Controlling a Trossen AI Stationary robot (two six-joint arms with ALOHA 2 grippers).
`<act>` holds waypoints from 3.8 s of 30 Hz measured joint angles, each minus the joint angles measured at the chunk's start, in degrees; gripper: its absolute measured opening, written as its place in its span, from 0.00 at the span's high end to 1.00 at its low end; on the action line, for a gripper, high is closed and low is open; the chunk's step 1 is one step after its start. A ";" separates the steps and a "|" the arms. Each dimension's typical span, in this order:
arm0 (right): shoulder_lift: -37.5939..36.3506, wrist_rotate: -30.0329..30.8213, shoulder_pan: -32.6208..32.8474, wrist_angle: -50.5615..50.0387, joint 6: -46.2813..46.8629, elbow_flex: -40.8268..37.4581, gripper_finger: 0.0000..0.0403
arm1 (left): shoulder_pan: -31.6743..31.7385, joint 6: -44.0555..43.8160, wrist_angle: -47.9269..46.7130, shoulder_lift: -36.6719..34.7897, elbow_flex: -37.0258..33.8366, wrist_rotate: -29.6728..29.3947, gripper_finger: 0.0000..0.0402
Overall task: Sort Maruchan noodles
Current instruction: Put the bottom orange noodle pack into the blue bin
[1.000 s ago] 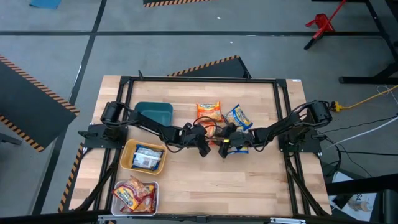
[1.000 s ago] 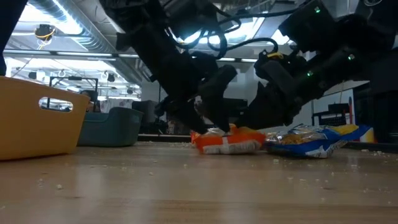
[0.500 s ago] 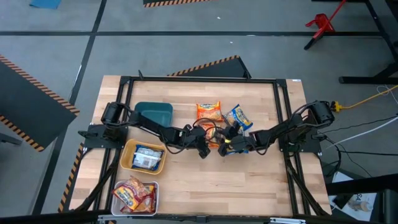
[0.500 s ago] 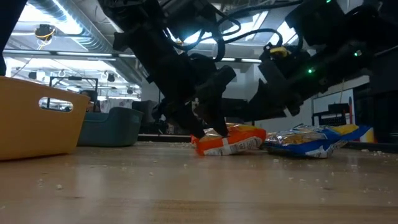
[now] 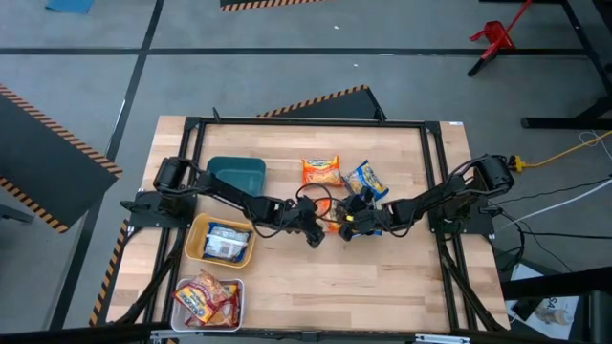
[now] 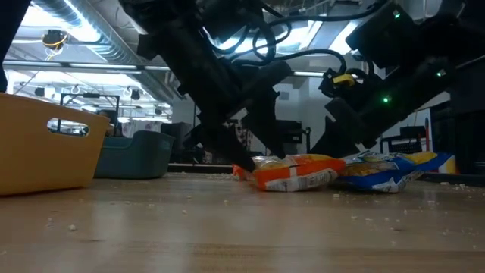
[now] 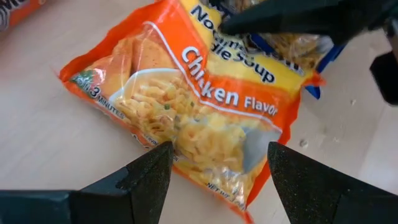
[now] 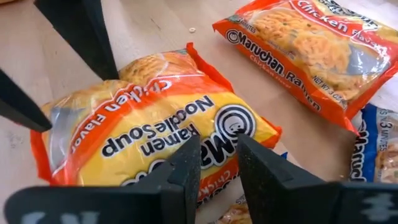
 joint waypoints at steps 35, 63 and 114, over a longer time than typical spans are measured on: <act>1.71 -1.17 -0.02 3.52 1.89 -0.04 0.77 | -6.24 -17.46 -5.87 -0.13 0.00 -6.56 0.36; 8.97 -1.64 -0.07 8.04 3.20 5.35 0.77 | -6.08 -14.33 -3.84 2.23 0.02 -12.31 0.36; -24.92 2.00 0.04 -28.95 3.89 5.90 0.77 | -7.06 -13.59 -1.56 -4.71 0.00 -9.65 0.99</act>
